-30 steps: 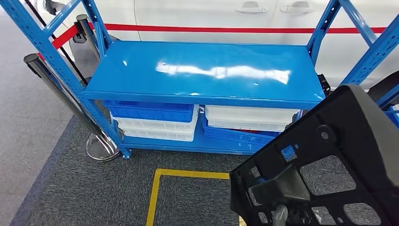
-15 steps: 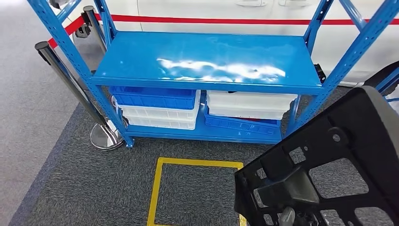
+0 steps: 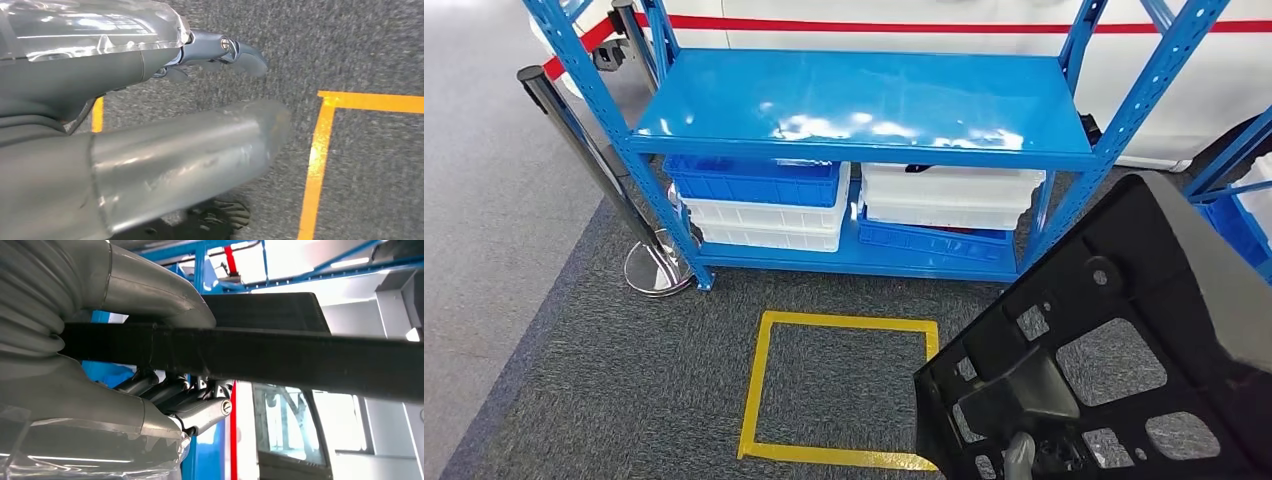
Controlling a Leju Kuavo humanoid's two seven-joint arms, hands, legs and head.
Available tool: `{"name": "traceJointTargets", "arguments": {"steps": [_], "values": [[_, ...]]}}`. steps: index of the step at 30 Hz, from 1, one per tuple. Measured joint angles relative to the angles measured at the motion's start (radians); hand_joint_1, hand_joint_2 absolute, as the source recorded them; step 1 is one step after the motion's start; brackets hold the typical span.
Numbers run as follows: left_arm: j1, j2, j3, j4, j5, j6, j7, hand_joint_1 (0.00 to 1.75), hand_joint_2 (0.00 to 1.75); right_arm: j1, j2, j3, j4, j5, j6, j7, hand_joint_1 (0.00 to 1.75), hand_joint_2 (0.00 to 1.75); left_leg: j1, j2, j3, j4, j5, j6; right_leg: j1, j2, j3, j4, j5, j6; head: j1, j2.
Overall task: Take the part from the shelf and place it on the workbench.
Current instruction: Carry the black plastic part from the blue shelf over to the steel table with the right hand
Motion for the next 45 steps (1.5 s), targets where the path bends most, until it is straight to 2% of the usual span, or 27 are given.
{"name": "traceJointTargets", "arguments": {"steps": [3, 5, 7, 8, 9, 10, 12, 14, 16, 18, 20, 22, 23, 24, 25, 27, 29, 31, 33, 35, 37, 39, 40, 41, 42, 44, 45], "values": [[-0.001, -0.002, 0.0, 0.0, 0.016, 0.001, 0.0, 0.0, 0.0, -0.001, 0.0, 0.0, 0.001, -0.025, 0.024, 0.003, 1.75, 1.75, -0.002, 0.006, -0.006, -0.025, 0.005, 0.021, -0.001, 0.005, -0.008, -0.001, 0.012, 0.02, -0.001, 0.0], [-0.001, -0.005, 0.0, 0.001, 0.023, 0.002, 0.0, 0.0, 0.0, -0.001, 0.0, 0.0, 0.002, -0.044, 0.04, 0.004, 1.75, 1.75, 0.002, 0.017, -0.02, -0.03, 0.024, 0.038, -0.003, 0.01, -0.027, 0.043, -0.038, 0.031, 0.002, 0.0], [-0.001, -0.006, 0.0, 0.001, 0.028, 0.002, 0.001, 0.0, 0.0, -0.001, 0.0, 0.0, 0.005, -0.053, 0.048, 0.006, 1.75, 1.75, 0.001, 0.03, -0.039, -0.03, 0.039, 0.047, -0.004, 0.012, -0.066, 0.158, -0.129, 0.04, 0.006, 0.0], [-0.001, -0.006, 0.001, 0.001, 0.03, 0.003, 0.003, 0.0, 0.0, -0.001, 0.0, 0.0, 0.006, -0.054, 0.051, 0.007, 1.75, 1.75, 0.0, 0.038, -0.049, -0.028, 0.046, 0.048, -0.005, 0.012, -0.084, 0.219, -0.158, 0.044, 0.006, 0.0], [0.0, -0.006, 0.0, 0.001, 0.03, 0.004, 0.004, 0.0, 0.0, -0.001, 0.0, -0.001, 0.008, -0.055, 0.053, 0.008, 1.75, 1.75, -0.001, 0.046, -0.058, -0.027, 0.051, 0.048, -0.005, 0.012, -0.09, 0.259, -0.169, 0.046, 0.006, 0.0], [0.0, -0.006, -0.001, 0.001, 0.027, 0.008, 0.004, 0.0, 0.0, -0.001, -0.001, -0.001, 0.01, -0.055, 0.056, 0.006, 1.75, 1.75, -0.002, 0.054, -0.065, -0.024, 0.054, 0.047, -0.005, 0.01, -0.078, 0.262, -0.159, 0.047, 0.006, 0.0], [0.003, -0.003, -0.006, 0.006, 0.013, 0.016, -0.004, 0.0, 0.0, -0.001, -0.001, -0.002, 0.013, -0.059, 0.06, 0.0, 1.75, 1.75, -0.002, 0.072, -0.074, -0.016, 0.057, 0.044, -0.005, -0.007, 0.005, 0.155, -0.111, 0.043, 0.006, 0.0], [0.008, 0.007, -0.013, 0.017, 0.004, 0.022, -0.014, 0.0, 0.0, -0.001, -0.002, -0.002, 0.013, -0.064, 0.06, -0.008, 1.75, 1.75, -0.006, 0.088, -0.077, -0.008, 0.057, 0.036, 0.004, -0.046, 0.087, 0.029, -0.082, 0.027, 0.006, 0.0], [0.012, 0.018, -0.019, 0.028, 0.001, 0.023, -0.018, 0.0, 0.0, 0.0, -0.002, -0.002, 0.013, -0.067, 0.06, -0.012, 1.75, 1.75, -0.009, 0.104, -0.075, -0.005, 0.058, 0.024, 0.013, -0.059, 0.105, -0.014, -0.081, 0.007, 0.006, 0.0], [0.012, 0.025, -0.024, 0.036, 0.0, 0.024, -0.019, 0.0, 0.0, 0.003, -0.003, -0.002, 0.013, -0.068, 0.059, -0.013, 1.75, 1.75, -0.008, 0.112, -0.072, -0.002, 0.056, 0.012, 0.009, -0.039, 0.098, -0.022, -0.075, -0.009, 0.007, 0.0], [0.012, 0.031, -0.026, 0.044, 0.0, 0.026, -0.021, 0.0, 0.0, 0.005, -0.003, -0.002, 0.013, -0.07, 0.058, -0.013, 1.75, 1.75, -0.006, 0.07, -0.09, 0.04, 0.018, -0.001, 0.003, -0.017, 0.09, -0.028, -0.064, -0.024, 0.006, 0.0], [0.016, 0.037, -0.027, 0.051, 0.0, 0.031, -0.021, 0.0, 0.0, 0.005, -0.003, -0.001, 0.013, -0.07, 0.057, -0.013, 1.75, 1.75, -0.002, 0.017, -0.14, 0.161, -0.057, -0.009, 0.003, 0.005, 0.08, -0.028, -0.055, -0.033, 0.004, 0.0], [0.019, 0.039, -0.027, 0.054, 0.0, 0.035, -0.021, 0.0, 0.0, 0.005, -0.003, -0.001, 0.013, -0.07, 0.056, -0.013, 1.75, 1.75, -0.001, 0.007, -0.167, 0.23, -0.088, -0.01, 0.004, 0.018, 0.075, -0.027, -0.053, -0.035, 0.004, 0.0], [0.021, 0.041, -0.027, 0.058, 0.0, 0.037, -0.021, 0.0, 0.0, 0.006, -0.003, -0.001, 0.013, -0.07, 0.056, -0.013, 1.75, 1.75, 0.0, 0.004, -0.186, 0.278, -0.1, -0.011, 0.004, 0.031, 0.072, -0.025, -0.05, -0.035, 0.004, 0.0], [0.022, 0.043, -0.027, 0.061, 0.0, 0.039, -0.021, 0.0, 0.0, 0.007, -0.003, -0.001, 0.013, -0.07, 0.055, -0.013, 1.75, 1.75, 0.0, 0.003, -0.188, 0.288, -0.089, -0.01, 0.005, 0.045, 0.07, -0.023, -0.049, -0.035, 0.004, 0.0], [0.022, 0.045, -0.027, 0.067, 0.0, 0.043, -0.021, 0.0, 0.0, 0.008, -0.003, -0.001, 0.013, -0.07, 0.053, -0.013, 1.75, 1.75, 0.001, -0.009, -0.14, 0.194, -0.019, -0.006, 0.005, 0.073, 0.069, -0.018, -0.048, -0.033, 0.004, 0.0], [0.022, 0.048, -0.027, 0.072, 0.0, 0.046, -0.02, 0.0, 0.0, 0.007, -0.003, -0.001, 0.013, -0.07, 0.051, -0.013, 1.75, 1.75, 0.002, -0.054, -0.075, 0.061, 0.034, 0.002, 0.005, 0.099, 0.065, -0.014, -0.046, -0.027, 0.005, 0.0], [0.023, 0.052, -0.027, 0.076, 0.0, 0.049, -0.018, 0.0, 0.0, 0.008, -0.003, -0.001, 0.013, -0.07, 0.05, -0.012, 1.75, 1.75, 0.002, -0.078, -0.05, 0.004, 0.039, 0.008, 0.004, 0.123, 0.055, -0.011, -0.04, -0.015, 0.005, 0.0], [0.019, 0.053, -0.027, 0.08, 0.001, 0.051, -0.016, 0.0, 0.0, 0.011, -0.003, -0.001, 0.013, -0.07, 0.05, -0.012, 1.75, 1.75, 0.004, -0.057, -0.052, -0.009, 0.04, 0.015, 0.002, 0.136, 0.043, -0.009, -0.034, -0.001, 0.004, 0.0], [0.014, 0.052, -0.028, 0.084, 0.001, 0.051, -0.016, 0.0, 0.0, 0.013, -0.003, -0.002, 0.012, -0.07, 0.049, -0.012, 1.75, 1.75, 0.009, -0.031, -0.053, -0.021, 0.047, 0.026, 0.006, 0.096, 0.021, 0.026, -0.058, 0.008, 0.009, 0.0], [0.017, 0.052, -0.028, 0.087, 0.003, 0.051, -0.016, 0.0, 0.0, 0.014, -0.003, -0.002, 0.012, -0.069, 0.048, -0.011, 1.75, 1.75, 0.01, -0.003, -0.056, -0.025, 0.05, 0.034, 0.007, 0.04, -0.032, 0.136, -0.122, 0.015, 0.015, 0.0], [0.021, 0.052, -0.028, 0.088, 0.004, 0.051, -0.016, 0.0, 0.0, 0.014, -0.003, -0.003, 0.012, -0.069, 0.047, -0.01, 1.75, 1.75, 0.008, 0.029, -0.059, -0.024, 0.05, 0.036, 0.002, 0.024, -0.086, 0.253, -0.17, 0.022, 0.018, 0.0], [0.021, 0.052, -0.028, 0.089, 0.004, 0.051, -0.016, 0.0, 0.0, 0.015, -0.003, -0.003, 0.012, -0.069, 0.047, -0.01, 1.75, 1.75, 0.008, 0.043, -0.06, -0.023, 0.049, 0.035, -0.001, 0.021, -0.091, 0.27, -0.167, 0.025, 0.018, 0.0], [0.02, 0.052, -0.028, 0.09, 0.006, 0.051, -0.016, 0.0, 0.0, 0.015, -0.003, -0.004, 0.012, -0.069, 0.047, -0.01, 1.75, 1.75, 0.008, 0.057, -0.06, -0.022, 0.048, 0.033, -0.003, 0.016, -0.074, 0.243, -0.144, 0.026, 0.018, 0.0], [0.019, 0.052, -0.028, 0.091, 0.007, 0.051, -0.016, 0.0, 0.0, 0.016, -0.003, -0.005, 0.012, -0.069, 0.047, -0.01, 1.75, 1.75, 0.007, 0.069, -0.058, -0.02, 0.046, 0.031, -0.004, 0.004, -0.038, 0.183, -0.112, 0.025, 0.018, 0.0], [0.018, 0.052, -0.028, 0.093, 0.011, 0.049, -0.016, 0.0, 0.0, 0.015, -0.003, -0.006, 0.012, -0.069, 0.049, -0.01, 1.75, 1.75, 0.004, 0.089, -0.054, -0.014, 0.039, 0.021, 0.003, -0.048, 0.037, 0.047, -0.067, 0.016, 0.018, 0.0], [0.018, 0.052, -0.028, 0.093, 0.012, 0.049, -0.017, 0.0, 0.0, 0.015, -0.003, -0.007, 0.012, -0.069, 0.05, -0.01, 1.75, 1.75, 0.001, 0.098, -0.052, -0.011, 0.036, 0.016, 0.007, -0.065, 0.057, 0.009, -0.061, 0.009, 0.017, 0.0]]}}
